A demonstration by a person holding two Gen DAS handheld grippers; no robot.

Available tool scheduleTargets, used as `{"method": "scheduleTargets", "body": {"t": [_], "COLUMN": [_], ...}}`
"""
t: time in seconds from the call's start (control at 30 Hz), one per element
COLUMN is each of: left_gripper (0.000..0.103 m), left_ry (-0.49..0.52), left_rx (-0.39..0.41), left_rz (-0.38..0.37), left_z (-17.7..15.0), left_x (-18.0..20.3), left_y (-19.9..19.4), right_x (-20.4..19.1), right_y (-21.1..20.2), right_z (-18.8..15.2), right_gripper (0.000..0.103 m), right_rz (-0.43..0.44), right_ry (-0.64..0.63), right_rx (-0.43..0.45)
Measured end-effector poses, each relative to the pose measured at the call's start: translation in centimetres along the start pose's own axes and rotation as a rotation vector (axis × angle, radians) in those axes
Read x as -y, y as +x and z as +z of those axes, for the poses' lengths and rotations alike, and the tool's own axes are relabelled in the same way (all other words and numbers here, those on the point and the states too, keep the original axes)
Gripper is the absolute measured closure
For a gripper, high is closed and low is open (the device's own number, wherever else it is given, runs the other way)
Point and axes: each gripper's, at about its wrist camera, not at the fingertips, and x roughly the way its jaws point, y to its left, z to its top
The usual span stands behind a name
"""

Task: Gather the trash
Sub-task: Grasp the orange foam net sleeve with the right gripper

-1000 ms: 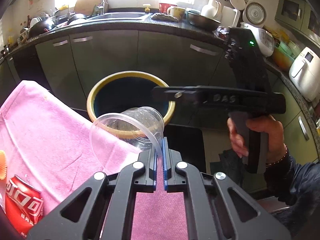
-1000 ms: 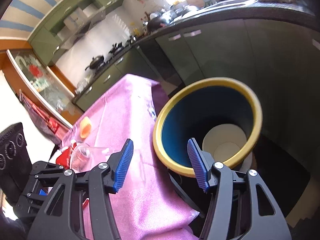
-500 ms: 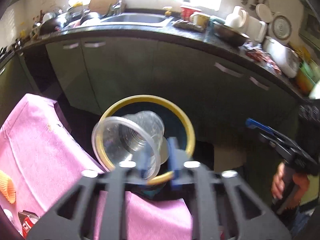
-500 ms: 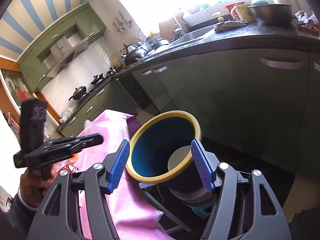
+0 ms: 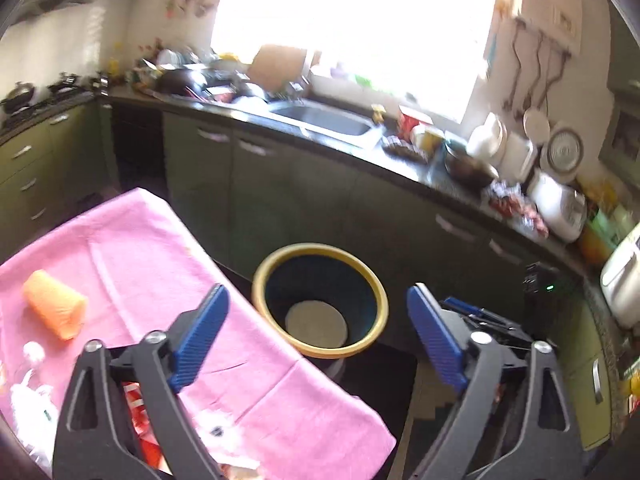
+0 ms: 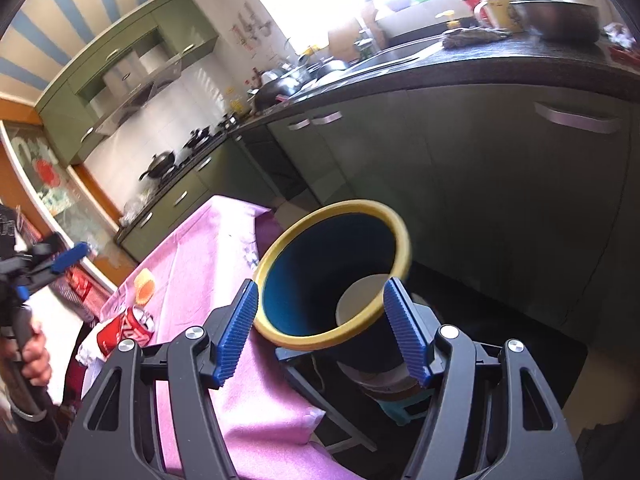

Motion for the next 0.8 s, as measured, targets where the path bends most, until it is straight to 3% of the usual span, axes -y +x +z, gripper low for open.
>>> {"method": "scheduleTargets", "body": {"t": [0.07,0.17,0.3,0.53,0.67,0.8], "left_gripper": [0.007,0.007,0.007,0.007,0.007,0.007], "left_ry": [-0.023,-0.072,-0.159,-0.299,-0.357,-0.37], "left_rx": [0.067,0.143,0.188,0.227,0.216,0.203], "left_rz": [0.058,0.19,0.359,0.47,0.467,0.498], "left_z": [-0.5,-1.5,-3.5,-6.9,-8.5,-9.8], "left_x": [-1.5,-4.2,-8.5,-15.1,-17.4,-18.2], "left_y": [-4.0,-9.4,-14.5,-19.3,-20.1,-20.5], "right_x": [-2.0,-6.4,-14.1,-30.6,-37.9,-42.0], "right_y": [1.3,4.0,8.3,19.9,28.4,34.4], "right_z": [0.7,2.2,3.8,3.7,1.6,-0.6], "right_gripper": [0.034,0.033,0.032,0.023,0.016,0.016], "right_rz": [0.043,0.132,0.239,0.399,0.375,0.262], "right_ry": [-0.057,-0.166,-0.351,-0.658,-0.771,-0.874], "right_rx": [-0.044,-0.125,-0.243,-0.503,-0.665,-0.726]}}
